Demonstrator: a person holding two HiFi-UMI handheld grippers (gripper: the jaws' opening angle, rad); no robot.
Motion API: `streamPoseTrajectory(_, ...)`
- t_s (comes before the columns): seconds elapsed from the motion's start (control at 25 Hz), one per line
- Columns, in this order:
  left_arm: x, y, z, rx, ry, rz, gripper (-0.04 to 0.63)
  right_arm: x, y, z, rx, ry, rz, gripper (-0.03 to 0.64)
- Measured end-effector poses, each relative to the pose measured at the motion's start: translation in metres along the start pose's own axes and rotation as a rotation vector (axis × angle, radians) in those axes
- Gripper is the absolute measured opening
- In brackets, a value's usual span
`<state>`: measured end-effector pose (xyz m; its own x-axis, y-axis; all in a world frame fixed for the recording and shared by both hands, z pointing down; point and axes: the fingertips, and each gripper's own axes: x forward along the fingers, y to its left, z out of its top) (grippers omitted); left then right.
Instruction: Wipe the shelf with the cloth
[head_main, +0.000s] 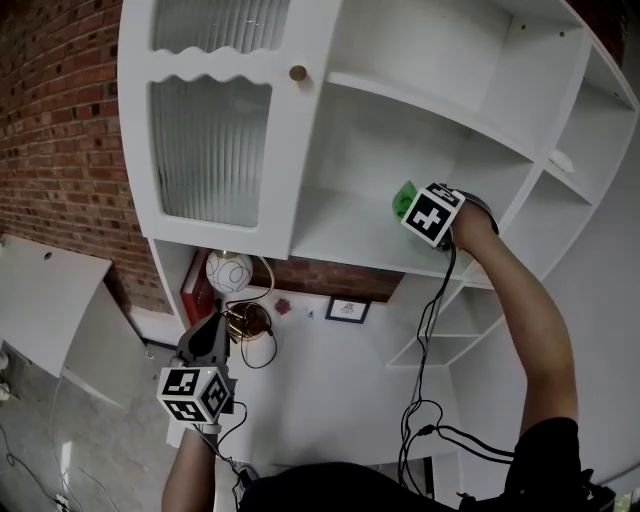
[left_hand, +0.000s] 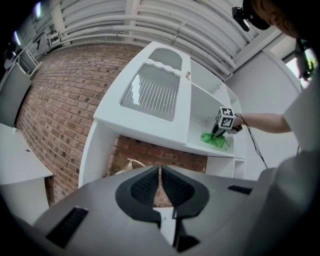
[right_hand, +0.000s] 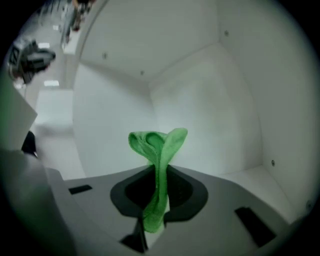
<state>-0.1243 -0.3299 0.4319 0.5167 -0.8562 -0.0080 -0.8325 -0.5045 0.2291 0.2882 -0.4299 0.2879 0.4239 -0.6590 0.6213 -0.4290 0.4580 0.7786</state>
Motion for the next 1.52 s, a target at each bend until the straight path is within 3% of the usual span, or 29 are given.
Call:
streamPoseTrajectory(0.12, -0.008, -0.004, 0.003, 0.014, 0.002, 0.019, 0.020, -0.039, 0.020, 0.055, 0.145, -0.301, 0.213, 0.041)
streamPoseTrajectory(0.28, -0.027, -0.004, 0.015, 0.044, -0.004, 0.062, 0.020, -0.076, 0.042, 0.114, 0.287, -0.557, 0.474, 0.041)
streamPoseTrajectory(0.36, -0.039, 0.001, 0.021, 0.054, -0.009, 0.092, 0.020, -0.085, 0.056, 0.140, 0.403, -0.648, 0.634, 0.041)
streamPoseTrajectory(0.52, -0.068, 0.020, 0.023, 0.017, -0.003, 0.150, 0.020, -0.089, 0.088, 0.183, 0.763, -0.732, 1.056, 0.040)
streamPoseTrajectory(0.6, -0.083, 0.034, 0.022, -0.006, -0.001, 0.194, 0.020, -0.084, 0.103, 0.196, 0.838, -0.720, 1.153, 0.040)
streamPoseTrajectory(0.8, -0.106, 0.059, 0.014, -0.034, -0.001, 0.277, 0.020, -0.066, 0.121, 0.206, 0.709, -0.658, 1.044, 0.040)
streamPoseTrajectory(1.16, -0.083, 0.052, -0.007, -0.061, 0.032, 0.221, 0.020, -0.055, 0.141, 0.190, 0.394, -0.554, 0.828, 0.040)
streamPoseTrajectory(1.52, -0.046, 0.034, -0.010, -0.067, 0.043, 0.127, 0.020, -0.045, 0.130, 0.137, 0.429, -0.476, 0.834, 0.041)
